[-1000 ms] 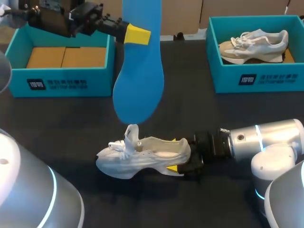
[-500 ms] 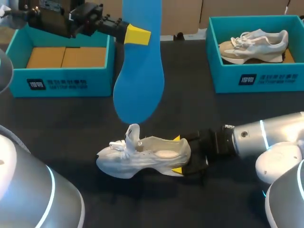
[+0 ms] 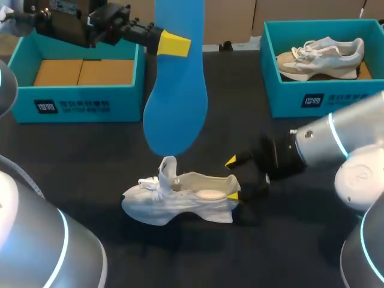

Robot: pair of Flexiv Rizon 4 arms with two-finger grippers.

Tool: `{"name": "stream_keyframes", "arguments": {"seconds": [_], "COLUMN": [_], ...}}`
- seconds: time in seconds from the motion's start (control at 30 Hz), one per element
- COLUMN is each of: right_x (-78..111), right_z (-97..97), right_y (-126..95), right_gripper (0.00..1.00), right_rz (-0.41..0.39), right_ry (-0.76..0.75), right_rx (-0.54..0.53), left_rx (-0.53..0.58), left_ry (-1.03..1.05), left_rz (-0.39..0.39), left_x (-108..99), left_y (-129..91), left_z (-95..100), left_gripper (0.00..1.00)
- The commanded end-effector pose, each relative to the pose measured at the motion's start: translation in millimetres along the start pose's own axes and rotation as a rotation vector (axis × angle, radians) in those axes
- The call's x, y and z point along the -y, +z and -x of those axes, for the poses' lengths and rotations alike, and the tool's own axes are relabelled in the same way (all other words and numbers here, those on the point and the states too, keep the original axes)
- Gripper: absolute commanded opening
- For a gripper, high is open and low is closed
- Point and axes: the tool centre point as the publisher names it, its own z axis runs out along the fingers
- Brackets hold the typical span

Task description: Take the shoe out of the shoebox, open the shoe tongue, remove and reinsert the insole, then place the shoe into the shoebox

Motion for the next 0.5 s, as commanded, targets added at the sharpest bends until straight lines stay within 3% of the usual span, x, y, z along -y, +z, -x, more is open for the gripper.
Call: {"name": "stream_keyframes", "arguments": {"seconds": [0.03, 0.37, 0.5], "right_x": [-10.8, -29.8, -31.1], "right_z": [-1.3, -17.1, -18.3], "right_y": [-6.9, -3.9, 2.1], "right_gripper": [1.00, 1.00, 1.00], "right_rz": [-0.505, -0.772, -0.802], "right_ry": [0.030, 0.051, 0.040], "right_rx": [0.010, -0.014, -0.028], "left_rx": [-0.002, -0.002, -0.002], "left_ry": [0.000, 0.000, 0.000], "left_rz": [0.004, 0.004, 0.004], "left_x": [0.8, 0.8, 0.8], "left_y": [0.3, 0.3, 0.3], "left_z": [1.7, 1.7, 1.7], "left_gripper": [0.00, 0.00, 0.00]}}
